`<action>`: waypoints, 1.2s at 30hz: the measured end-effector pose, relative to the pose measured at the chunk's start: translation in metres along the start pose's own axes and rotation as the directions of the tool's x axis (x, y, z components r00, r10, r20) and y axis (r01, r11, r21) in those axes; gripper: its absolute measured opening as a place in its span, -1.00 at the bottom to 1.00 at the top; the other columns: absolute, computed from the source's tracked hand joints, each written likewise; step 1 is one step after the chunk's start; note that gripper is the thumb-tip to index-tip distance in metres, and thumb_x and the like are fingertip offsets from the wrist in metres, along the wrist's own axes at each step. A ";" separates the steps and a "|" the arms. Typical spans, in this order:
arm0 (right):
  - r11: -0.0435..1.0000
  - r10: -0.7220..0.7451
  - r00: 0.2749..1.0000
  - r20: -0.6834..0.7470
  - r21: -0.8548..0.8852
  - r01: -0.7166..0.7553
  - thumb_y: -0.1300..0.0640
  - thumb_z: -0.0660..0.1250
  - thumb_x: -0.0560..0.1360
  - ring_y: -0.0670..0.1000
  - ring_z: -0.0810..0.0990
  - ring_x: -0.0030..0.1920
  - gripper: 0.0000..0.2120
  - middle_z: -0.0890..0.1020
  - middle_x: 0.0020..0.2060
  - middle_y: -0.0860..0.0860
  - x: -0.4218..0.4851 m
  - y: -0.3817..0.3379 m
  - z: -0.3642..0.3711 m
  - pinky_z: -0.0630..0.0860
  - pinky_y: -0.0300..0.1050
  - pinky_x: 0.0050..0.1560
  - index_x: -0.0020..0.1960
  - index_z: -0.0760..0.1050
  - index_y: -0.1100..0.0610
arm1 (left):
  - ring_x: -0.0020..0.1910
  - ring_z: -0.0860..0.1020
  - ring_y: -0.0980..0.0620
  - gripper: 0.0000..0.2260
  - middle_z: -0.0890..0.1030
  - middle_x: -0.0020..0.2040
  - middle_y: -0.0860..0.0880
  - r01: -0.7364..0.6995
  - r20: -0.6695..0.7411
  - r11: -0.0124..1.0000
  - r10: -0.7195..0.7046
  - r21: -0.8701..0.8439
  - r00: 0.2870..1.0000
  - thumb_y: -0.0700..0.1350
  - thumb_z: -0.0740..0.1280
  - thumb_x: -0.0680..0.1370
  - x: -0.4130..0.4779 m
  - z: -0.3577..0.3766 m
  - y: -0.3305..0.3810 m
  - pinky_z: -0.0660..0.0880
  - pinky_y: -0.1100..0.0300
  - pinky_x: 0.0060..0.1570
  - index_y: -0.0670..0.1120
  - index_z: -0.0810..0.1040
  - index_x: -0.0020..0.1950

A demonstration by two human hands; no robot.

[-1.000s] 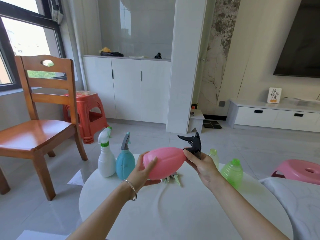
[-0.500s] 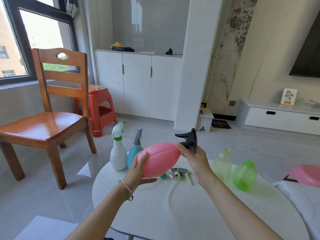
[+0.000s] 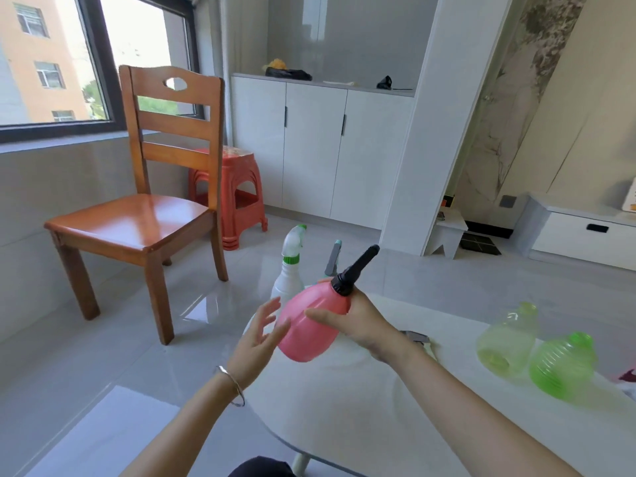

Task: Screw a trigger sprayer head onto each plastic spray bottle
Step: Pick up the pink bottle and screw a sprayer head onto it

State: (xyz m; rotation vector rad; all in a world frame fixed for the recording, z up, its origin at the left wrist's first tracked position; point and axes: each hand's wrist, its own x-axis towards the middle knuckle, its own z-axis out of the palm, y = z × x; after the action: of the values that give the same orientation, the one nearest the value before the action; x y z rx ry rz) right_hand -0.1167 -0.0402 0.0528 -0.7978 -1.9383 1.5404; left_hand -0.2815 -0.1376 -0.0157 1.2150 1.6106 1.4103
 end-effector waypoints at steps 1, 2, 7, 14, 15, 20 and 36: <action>1.000 0.013 1.000 0.024 -0.017 -0.012 0.06 0.53 0.33 -0.14 0.62 0.05 -0.54 0.65 0.04 -0.08 0.006 0.001 0.007 0.54 -0.30 -0.03 0.17 0.47 -0.02 | 0.34 0.37 0.09 -0.24 0.35 0.40 0.08 -0.052 0.009 0.990 0.051 0.128 0.999 0.41 0.32 0.29 -0.002 -0.009 -0.005 0.33 0.13 0.32 0.10 0.27 0.40; 0.999 0.023 0.998 0.057 -0.039 -0.021 0.04 0.54 0.32 -0.17 0.63 0.02 -0.58 0.66 -0.01 -0.13 0.011 0.002 0.014 0.54 -0.33 -0.05 0.12 0.48 -0.08 | 0.34 0.36 0.13 -0.20 0.36 0.39 0.13 -0.101 0.031 0.964 0.096 0.248 0.995 0.38 0.37 0.25 -0.003 -0.017 -0.010 0.33 0.14 0.32 0.12 0.25 0.41; 0.970 0.091 0.990 0.112 -0.235 -0.063 -0.08 0.54 0.26 -0.09 0.58 0.07 -0.43 0.61 0.05 -0.10 0.035 0.014 0.054 0.53 -0.21 0.06 0.20 0.43 -0.06 | 0.13 0.47 0.29 -0.17 0.46 0.20 0.27 -0.178 0.034 0.926 0.177 0.333 0.984 0.21 0.53 0.19 -0.004 -0.030 -0.030 0.54 0.27 0.02 0.29 0.19 0.36; 0.956 0.093 0.990 0.105 -0.288 -0.059 -0.09 0.52 0.27 -0.08 0.52 0.16 -0.35 0.54 0.16 -0.10 0.053 0.041 0.078 0.48 -0.12 0.19 0.29 0.34 -0.08 | 0.08 0.48 0.36 -0.25 0.51 0.15 0.23 -0.122 -0.081 0.969 0.142 0.215 0.987 0.06 0.56 0.20 0.000 -0.032 -0.059 0.46 0.44 -0.04 0.23 0.27 0.28; 0.958 0.093 0.991 0.095 -0.281 -0.063 -0.09 0.52 0.28 -0.09 0.51 0.17 -0.34 0.53 0.17 -0.11 0.054 0.046 0.079 0.47 -0.13 0.20 0.31 0.33 -0.07 | 0.07 0.48 0.36 -0.26 0.51 0.15 0.21 -0.109 -0.095 0.972 0.131 0.207 0.987 0.04 0.57 0.20 0.002 -0.032 -0.062 0.47 0.44 -0.04 0.21 0.27 0.28; 0.980 0.109 0.993 0.050 -0.174 -0.099 -0.02 0.52 0.32 -0.12 0.45 0.23 -0.37 0.50 0.22 -0.12 0.055 0.069 0.078 0.46 -0.15 0.23 0.31 0.34 -0.07 | 0.09 0.51 0.13 -0.20 0.52 0.15 0.05 -0.037 -0.158 0.980 0.069 0.197 0.985 0.03 0.59 0.20 0.015 -0.027 -0.078 0.51 0.26 -0.02 0.03 0.28 0.34; 0.985 0.120 0.993 -0.012 -0.121 -0.121 0.00 0.56 0.28 -0.15 0.43 0.20 -0.43 0.47 0.14 -0.18 0.062 0.085 0.074 0.38 -0.41 0.00 0.18 0.34 -0.16 | 0.16 0.51 0.11 -0.14 0.50 0.21 0.08 -0.004 -0.105 0.991 0.018 0.136 0.994 0.05 0.58 0.18 0.025 -0.024 -0.088 0.58 0.05 0.07 0.11 0.22 0.38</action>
State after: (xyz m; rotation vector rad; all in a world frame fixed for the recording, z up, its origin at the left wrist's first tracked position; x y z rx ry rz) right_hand -0.2022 -0.0296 -0.0432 -0.9853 -2.0293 1.4987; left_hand -0.3306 -0.1209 -0.0948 1.2461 1.8007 1.4121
